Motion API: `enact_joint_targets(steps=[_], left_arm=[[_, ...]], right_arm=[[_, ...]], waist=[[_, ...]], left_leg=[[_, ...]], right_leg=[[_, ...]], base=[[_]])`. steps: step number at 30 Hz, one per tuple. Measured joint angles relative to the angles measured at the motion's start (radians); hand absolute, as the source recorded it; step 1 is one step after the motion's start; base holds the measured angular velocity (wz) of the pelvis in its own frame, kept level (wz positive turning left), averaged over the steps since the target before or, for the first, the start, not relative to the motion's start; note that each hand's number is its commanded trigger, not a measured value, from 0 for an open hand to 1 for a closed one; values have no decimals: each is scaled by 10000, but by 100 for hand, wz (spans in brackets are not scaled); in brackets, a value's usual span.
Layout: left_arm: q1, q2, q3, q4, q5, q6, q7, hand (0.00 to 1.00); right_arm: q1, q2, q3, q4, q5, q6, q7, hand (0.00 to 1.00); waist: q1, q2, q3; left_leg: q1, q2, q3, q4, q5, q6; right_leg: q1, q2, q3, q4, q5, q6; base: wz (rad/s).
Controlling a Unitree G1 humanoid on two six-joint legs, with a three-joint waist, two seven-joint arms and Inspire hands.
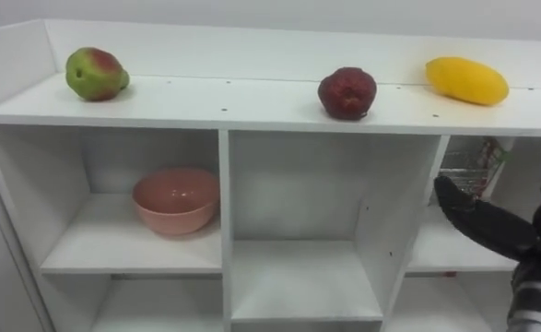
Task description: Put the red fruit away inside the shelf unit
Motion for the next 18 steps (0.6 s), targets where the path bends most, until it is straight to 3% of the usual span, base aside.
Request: enact_joint_targets(steps=[7, 14, 16, 18], left_arm=[[-148, -26, -92, 17, 111, -1, -441, 0], [-163, -17, -169, 10, 132, 8, -452, 0], [-171, -29, -184, 10, 126, 8, -453, 0], [-178, -27, -176, 8, 126, 7, -452, 0]], right_arm=[[-1330, -1, 206, -39, -56, -89, 298, 0], [-1586, -19, 294, -11, -73, -115, 316, 0], [-1685, -110, 296, 37, 0, -96, 316, 0], [-1915, -527, 309, 235, 244, -84, 339, 0]], waist=[[232, -69, 30], [444, -78, 41], [440, -94, 51], [449, -149, 80]], left_leg=[[-41, 4, -49, 88, 1, 2], [-52, 3, -149, 125, 1, 2], [-67, 1, -233, 126, 1, 2], [-61, -3, -332, 124, 2, 2]], right_leg=[[-4, -8, -38, 57, 0, 0], [-5, -12, -123, 58, 1, -2], [-16, -13, -156, 56, 1, -2], [6, -10, -189, 55, 1, -2]], base=[[1], [2], [5], [4]])
